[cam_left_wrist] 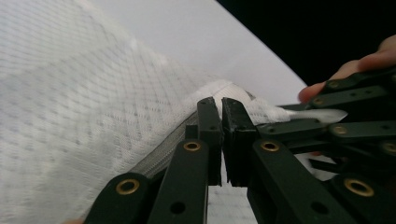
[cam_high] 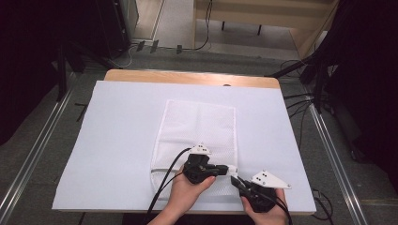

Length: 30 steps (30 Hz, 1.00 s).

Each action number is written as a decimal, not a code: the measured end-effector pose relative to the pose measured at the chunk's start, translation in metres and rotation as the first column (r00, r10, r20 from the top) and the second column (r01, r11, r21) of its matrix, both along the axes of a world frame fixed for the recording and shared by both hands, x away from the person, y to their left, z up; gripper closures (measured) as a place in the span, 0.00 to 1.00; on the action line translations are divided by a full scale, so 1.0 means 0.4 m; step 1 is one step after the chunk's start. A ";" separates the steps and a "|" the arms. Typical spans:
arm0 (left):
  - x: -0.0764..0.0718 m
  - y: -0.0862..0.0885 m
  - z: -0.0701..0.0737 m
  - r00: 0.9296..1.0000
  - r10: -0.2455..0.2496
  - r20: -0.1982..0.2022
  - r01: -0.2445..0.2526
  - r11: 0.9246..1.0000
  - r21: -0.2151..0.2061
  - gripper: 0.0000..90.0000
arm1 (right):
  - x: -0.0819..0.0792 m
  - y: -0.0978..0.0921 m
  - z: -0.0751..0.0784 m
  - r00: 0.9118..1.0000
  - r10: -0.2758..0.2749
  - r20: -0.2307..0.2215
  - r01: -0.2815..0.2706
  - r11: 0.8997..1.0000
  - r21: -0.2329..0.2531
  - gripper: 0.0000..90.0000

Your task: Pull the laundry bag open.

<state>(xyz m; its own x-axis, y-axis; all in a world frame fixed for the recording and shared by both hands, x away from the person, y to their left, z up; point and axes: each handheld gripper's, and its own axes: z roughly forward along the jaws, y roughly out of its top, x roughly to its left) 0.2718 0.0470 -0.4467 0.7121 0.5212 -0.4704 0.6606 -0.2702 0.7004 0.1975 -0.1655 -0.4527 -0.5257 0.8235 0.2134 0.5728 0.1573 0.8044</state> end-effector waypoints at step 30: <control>-0.015 0.017 -0.009 0.999 -0.024 0.048 0.020 0.997 0.073 0.97 | -0.013 0.014 0.015 0.999 0.001 0.041 0.002 0.997 -0.077 1.00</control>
<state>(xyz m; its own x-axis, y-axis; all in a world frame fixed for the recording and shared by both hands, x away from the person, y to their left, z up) 0.2657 0.0537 -0.4504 0.7450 0.5363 -0.3966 0.6193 -0.3354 0.7099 0.1924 -0.1597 -0.4466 -0.5320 0.8370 0.1281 0.5401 0.2189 0.8126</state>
